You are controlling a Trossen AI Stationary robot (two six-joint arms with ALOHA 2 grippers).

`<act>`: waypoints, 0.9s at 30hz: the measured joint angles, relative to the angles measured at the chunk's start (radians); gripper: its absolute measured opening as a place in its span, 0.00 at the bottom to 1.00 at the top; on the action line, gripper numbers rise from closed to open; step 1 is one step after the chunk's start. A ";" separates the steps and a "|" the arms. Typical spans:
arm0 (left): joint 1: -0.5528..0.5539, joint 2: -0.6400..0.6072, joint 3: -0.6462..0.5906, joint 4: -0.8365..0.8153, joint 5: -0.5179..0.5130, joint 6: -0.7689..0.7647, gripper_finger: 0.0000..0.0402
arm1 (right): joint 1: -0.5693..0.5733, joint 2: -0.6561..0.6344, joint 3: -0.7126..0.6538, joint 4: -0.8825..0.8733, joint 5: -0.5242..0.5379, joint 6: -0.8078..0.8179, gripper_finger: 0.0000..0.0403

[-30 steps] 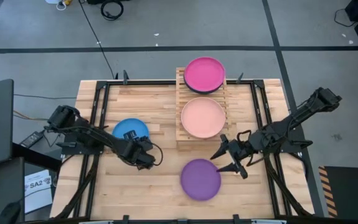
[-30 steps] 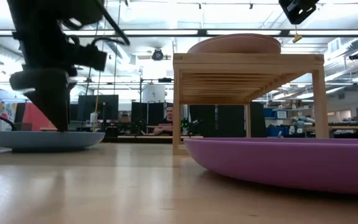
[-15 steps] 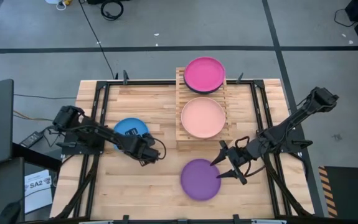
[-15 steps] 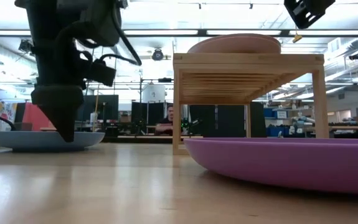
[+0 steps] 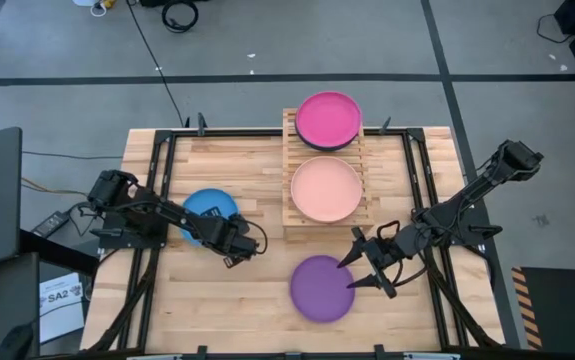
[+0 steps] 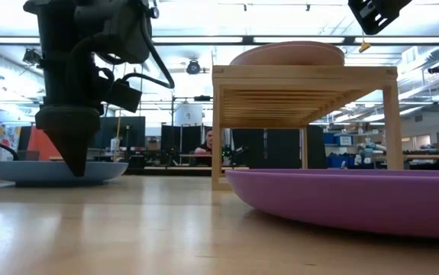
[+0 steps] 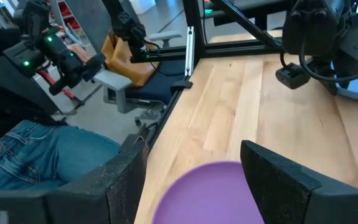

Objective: Place and stack plates onto a shelf
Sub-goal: Stack the blue plate on top of the light pink plate

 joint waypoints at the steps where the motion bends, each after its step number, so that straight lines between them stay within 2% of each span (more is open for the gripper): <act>1: 0.000 0.000 0.000 0.001 0.000 0.000 0.21 | 0.000 0.000 0.000 -0.002 0.000 0.000 0.65; 10: 0.000 0.000 0.000 0.004 -0.003 -0.002 0.03 | 0.000 0.000 0.000 -0.003 -0.003 0.000 0.65; 27: -0.001 -0.002 0.000 0.003 0.001 -0.011 0.03 | 0.000 0.000 0.000 -0.004 -0.003 0.000 0.65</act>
